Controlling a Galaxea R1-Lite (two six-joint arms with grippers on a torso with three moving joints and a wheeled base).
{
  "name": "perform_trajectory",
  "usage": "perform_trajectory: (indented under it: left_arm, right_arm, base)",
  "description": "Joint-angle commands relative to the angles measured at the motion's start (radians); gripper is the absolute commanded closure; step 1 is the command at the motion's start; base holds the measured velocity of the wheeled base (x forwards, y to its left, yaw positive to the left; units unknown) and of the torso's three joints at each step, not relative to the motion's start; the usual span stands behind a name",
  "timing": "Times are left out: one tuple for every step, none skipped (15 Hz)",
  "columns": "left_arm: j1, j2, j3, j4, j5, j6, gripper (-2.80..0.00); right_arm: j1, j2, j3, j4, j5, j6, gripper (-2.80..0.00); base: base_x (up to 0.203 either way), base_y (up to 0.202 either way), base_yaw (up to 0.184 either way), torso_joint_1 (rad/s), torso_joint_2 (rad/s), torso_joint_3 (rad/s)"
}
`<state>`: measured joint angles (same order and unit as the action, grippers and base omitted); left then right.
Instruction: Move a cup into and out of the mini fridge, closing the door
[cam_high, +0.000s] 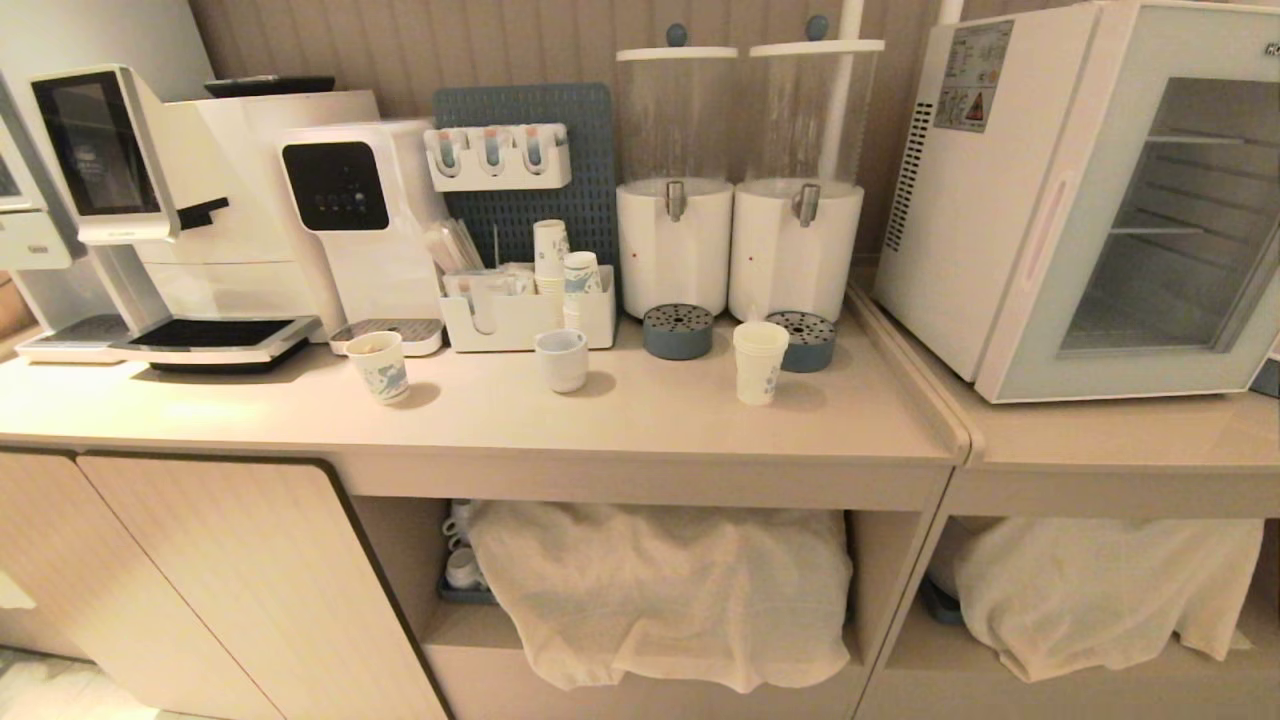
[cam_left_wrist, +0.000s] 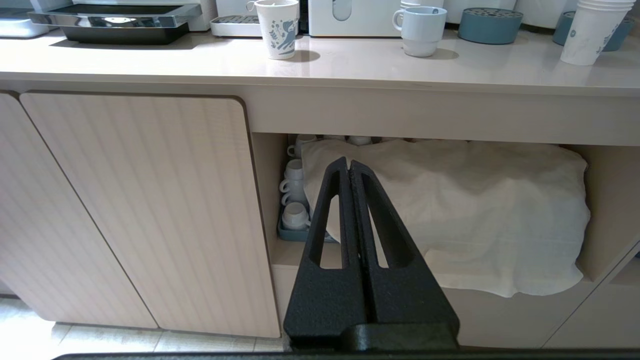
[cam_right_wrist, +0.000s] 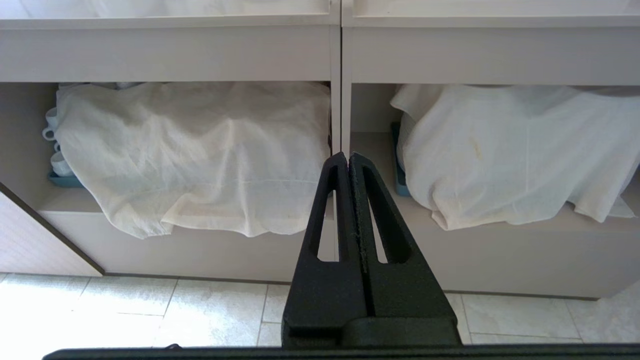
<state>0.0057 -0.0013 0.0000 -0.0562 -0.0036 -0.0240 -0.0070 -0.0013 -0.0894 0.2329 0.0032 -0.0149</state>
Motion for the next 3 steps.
perform_trajectory:
  left_arm:
    - [0.000,0.001,0.018,-0.001,0.001,0.000,0.00]
    - [0.000,0.001,0.018,-0.001,0.001,0.001,0.00]
    - [0.000,0.001,0.018,-0.001,0.001,0.001,0.00]
  right_arm:
    - [-0.001,0.001,0.000,0.000,0.000,0.001,0.00]
    - [0.001,0.000,-0.001,0.000,0.000,0.001,0.00]
    - [0.001,0.000,-0.001,0.000,0.000,0.001,0.00]
  base:
    - [0.000,0.000,0.000,0.000,0.00,0.000]
    - [0.000,0.000,0.000,0.000,0.00,0.000]
    - [0.000,0.000,0.000,0.000,0.00,0.000]
